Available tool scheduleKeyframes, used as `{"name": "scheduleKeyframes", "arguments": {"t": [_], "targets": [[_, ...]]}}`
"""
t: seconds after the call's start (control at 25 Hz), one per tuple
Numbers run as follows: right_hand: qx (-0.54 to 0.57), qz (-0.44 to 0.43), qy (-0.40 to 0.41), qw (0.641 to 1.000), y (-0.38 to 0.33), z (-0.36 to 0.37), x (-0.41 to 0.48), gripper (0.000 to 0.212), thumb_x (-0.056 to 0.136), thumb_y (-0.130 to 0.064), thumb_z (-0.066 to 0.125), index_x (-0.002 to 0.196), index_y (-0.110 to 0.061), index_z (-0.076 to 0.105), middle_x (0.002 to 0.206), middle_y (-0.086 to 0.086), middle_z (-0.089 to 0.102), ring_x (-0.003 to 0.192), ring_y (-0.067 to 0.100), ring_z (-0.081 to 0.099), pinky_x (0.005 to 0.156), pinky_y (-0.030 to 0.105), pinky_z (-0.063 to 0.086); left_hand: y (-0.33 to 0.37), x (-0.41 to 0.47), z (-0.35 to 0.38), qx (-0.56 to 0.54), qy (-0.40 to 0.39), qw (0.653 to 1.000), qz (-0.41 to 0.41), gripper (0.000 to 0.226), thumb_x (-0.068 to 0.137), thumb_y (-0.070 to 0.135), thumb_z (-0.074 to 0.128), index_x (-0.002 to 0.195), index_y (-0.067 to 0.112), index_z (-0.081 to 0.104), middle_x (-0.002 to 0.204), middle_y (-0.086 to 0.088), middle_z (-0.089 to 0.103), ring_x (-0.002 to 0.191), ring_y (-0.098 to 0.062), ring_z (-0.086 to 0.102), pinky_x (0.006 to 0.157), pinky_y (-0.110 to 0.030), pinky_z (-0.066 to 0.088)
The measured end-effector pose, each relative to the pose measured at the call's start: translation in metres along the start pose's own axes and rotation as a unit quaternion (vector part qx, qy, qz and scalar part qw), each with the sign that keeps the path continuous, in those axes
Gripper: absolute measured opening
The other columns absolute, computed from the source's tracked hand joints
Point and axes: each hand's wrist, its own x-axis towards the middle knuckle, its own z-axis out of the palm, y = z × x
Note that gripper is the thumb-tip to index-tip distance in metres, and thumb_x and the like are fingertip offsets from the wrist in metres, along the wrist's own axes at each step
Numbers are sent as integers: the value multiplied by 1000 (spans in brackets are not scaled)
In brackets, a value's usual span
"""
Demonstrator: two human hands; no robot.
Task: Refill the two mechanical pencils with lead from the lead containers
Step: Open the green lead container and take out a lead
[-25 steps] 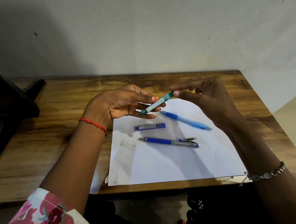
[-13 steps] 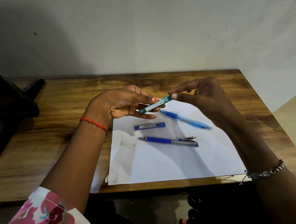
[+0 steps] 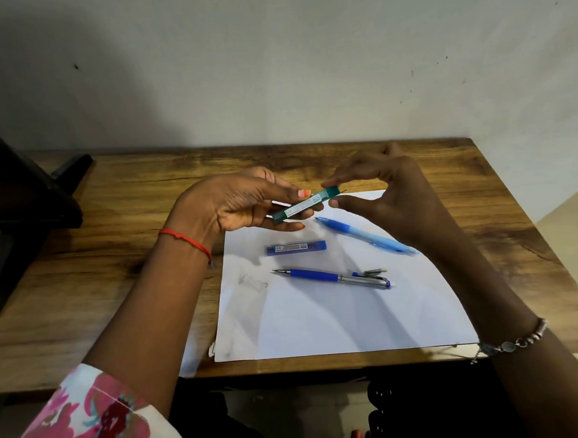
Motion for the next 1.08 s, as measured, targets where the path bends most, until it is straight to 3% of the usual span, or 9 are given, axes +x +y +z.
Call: {"name": "scheduleKeyframes", "arguments": {"t": [0.12, 0.32, 0.44, 0.64, 0.8, 0.88, 0.96, 1.0, 1.08], "targets": [[-19, -23, 25, 999, 2, 3, 0, 30, 73, -26, 75, 95, -41, 61, 92, -34, 49, 96, 12, 35, 83, 46, 41, -1, 0, -5, -17, 4, 1000, 3, 20, 71, 17, 62, 83, 3, 71, 80, -5, 75, 74, -12, 71, 67, -27, 59], [-20, 29, 20, 999, 7, 7, 2, 26, 71, -26, 77, 92, -37, 68, 88, -27, 48, 99, 13, 36, 86, 36, 34, -4, 1, -29, -24, 112, 992, 47, 19, 77, 20, 64, 88, 6, 69, 79, 2, 75, 76, -11, 70, 73, -27, 58], [-44, 72, -25, 996, 4, 26, 4, 23, 74, -23, 75, 96, -27, 73, 93, -10, 51, 99, 14, 35, 92, 42, 36, -6, 1, -34, -25, 151, 986, 66, 11, 80, 17, 64, 85, 9, 69, 76, 5, 75, 73, -8, 71, 71, -25, 57], [-76, 117, -88, 986, 1, 49, 7, 27, 78, -24, 71, 104, -23, 71, 112, 2, 51, 111, 19, 35, 91, 34, 27, -8, 2, -27, 25, 150, 987, 60, 8, 79, 11, 66, 85, 7, 70, 72, 5, 74, 66, -3, 69, 62, -18, 56], [-91, 143, -108, 980, 1, 51, 7, 31, 77, -27, 72, 107, -20, 70, 114, 1, 53, 115, 20, 37, 88, 31, 26, -9, 2, -24, 75, 120, 989, 48, 14, 78, 13, 67, 90, 7, 71, 80, 6, 75, 71, -2, 69, 69, -18, 54], [33, 180, -55, 982, 1, 42, 6, 28, 75, -26, 74, 102, -18, 72, 92, -9, 61, 100, 16, 50, 80, 23, 37, -8, 3, -22, 75, 100, 991, 53, 14, 77, 12, 67, 90, 8, 71, 79, 6, 75, 73, -2, 70, 67, -16, 55], [201, 236, -16, 951, -2, 29, 5, 24, 76, -21, 73, 99, -14, 73, 75, -17, 66, 76, 6, 57, 62, 7, 42, -7, 3, -17, 74, 80, 992, 59, 13, 77, 12, 67, 89, 8, 72, 80, 5, 75, 74, -3, 70, 65, -16, 56], [243, 250, -7, 937, -2, 25, 3, 22, 78, -19, 71, 99, -13, 72, 79, -15, 69, 72, 0, 60, 59, 3, 41, -7, 3, -15, 77, 68, 993, 61, 13, 77, 12, 67, 89, 8, 72, 81, 6, 75, 74, -3, 69, 65, -16, 55], [271, 264, -3, 926, -2, 21, 0, 19, 80, -19, 68, 98, -15, 72, 90, -8, 69, 72, -8, 60, 64, 10, 42, -7, 3, -7, 91, 42, 993, 64, 12, 79, 11, 65, 89, 9, 72, 82, 7, 75, 75, -2, 69, 69, -16, 56]]}}
